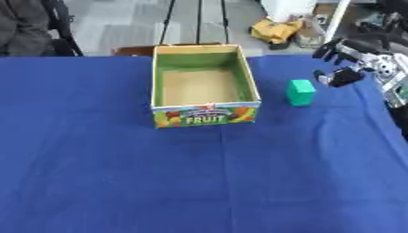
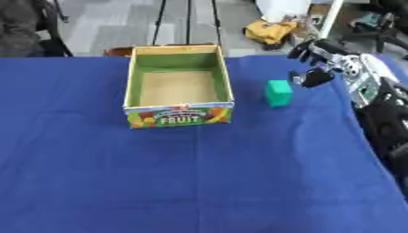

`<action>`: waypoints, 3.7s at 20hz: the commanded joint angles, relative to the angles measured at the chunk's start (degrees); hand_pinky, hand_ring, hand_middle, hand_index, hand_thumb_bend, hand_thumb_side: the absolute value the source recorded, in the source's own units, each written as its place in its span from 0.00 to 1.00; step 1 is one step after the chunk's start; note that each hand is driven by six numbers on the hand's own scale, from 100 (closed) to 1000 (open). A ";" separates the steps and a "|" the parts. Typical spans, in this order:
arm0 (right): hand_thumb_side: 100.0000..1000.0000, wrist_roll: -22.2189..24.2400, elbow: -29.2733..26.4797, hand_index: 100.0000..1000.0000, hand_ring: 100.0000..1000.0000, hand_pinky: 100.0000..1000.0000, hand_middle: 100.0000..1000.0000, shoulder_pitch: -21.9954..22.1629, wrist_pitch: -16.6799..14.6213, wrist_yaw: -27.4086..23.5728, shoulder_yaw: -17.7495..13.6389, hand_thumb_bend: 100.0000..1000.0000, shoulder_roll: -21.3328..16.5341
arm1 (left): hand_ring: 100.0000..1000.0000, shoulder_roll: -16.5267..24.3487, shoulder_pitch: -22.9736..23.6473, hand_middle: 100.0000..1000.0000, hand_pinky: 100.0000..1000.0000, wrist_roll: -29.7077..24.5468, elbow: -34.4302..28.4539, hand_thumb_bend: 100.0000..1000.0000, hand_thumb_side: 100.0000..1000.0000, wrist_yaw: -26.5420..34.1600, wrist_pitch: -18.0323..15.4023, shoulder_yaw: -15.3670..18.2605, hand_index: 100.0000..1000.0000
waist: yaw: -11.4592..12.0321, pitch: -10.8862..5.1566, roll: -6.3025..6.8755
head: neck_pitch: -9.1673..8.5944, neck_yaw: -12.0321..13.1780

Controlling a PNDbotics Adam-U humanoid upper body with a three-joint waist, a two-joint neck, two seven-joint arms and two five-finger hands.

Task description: Pick up objects on the table and place them in the box.

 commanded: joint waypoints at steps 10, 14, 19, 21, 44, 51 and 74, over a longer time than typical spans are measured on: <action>0.23 3.21 0.29 0.84 0.83 0.73 0.80 -0.39 -1.04 0.84 -0.30 0.48 -1.48 | 0.54 0.44 -1.20 0.53 0.65 -1.81 -1.20 0.63 0.96 0.69 -0.17 -0.08 0.76 | 1.19 -0.10 0.40 | -0.47 -0.21; 0.14 4.05 0.41 0.84 0.83 0.73 0.80 -0.21 -0.93 1.39 -0.31 0.36 -1.68 | 0.54 0.40 -1.15 0.53 0.65 -1.84 -1.12 0.63 0.96 0.70 -0.22 -0.01 0.76 | 1.58 0.27 0.23 | -0.37 -0.21; 0.04 4.58 0.56 0.84 0.83 0.73 0.80 -0.19 -0.43 2.00 -0.37 0.23 -1.79 | 0.54 0.28 -1.26 0.53 0.65 -2.00 -0.98 0.63 0.96 0.69 -0.31 -0.09 0.76 | 1.86 0.71 0.18 | -0.31 -0.38; 0.01 4.52 0.59 0.83 0.83 0.73 0.80 -0.20 -0.27 2.23 -0.40 0.19 -1.85 | 0.54 0.24 -1.28 0.53 0.64 -2.07 -0.96 0.62 0.96 0.67 -0.35 -0.09 0.76 | 1.99 0.86 0.16 | -0.33 -0.44; 0.10 3.58 -0.92 0.89 0.93 0.81 0.88 1.44 -2.44 5.93 0.23 0.30 -3.76 | 0.52 -0.23 -1.42 0.52 0.64 -2.81 -0.27 0.62 0.97 0.66 -0.68 -0.38 0.76 | 2.00 1.67 -0.34 | 0.29 -0.95; 0.10 4.17 -2.05 0.90 0.93 0.80 0.88 1.56 -2.51 4.62 0.22 0.29 -4.33 | 0.52 -0.27 -1.40 0.52 0.64 -2.95 -0.06 0.61 0.97 0.63 -0.76 -0.48 0.76 | 1.92 1.56 -0.53 | 0.64 -1.03; 0.09 4.07 -1.11 0.90 0.92 0.80 0.87 1.74 -0.97 3.67 -0.74 0.25 -5.43 | 0.52 -0.35 -1.96 0.51 0.65 -3.46 -0.13 0.61 0.98 0.76 -0.66 -0.66 0.76 | 4.82 2.93 -0.24 | -0.41 -1.33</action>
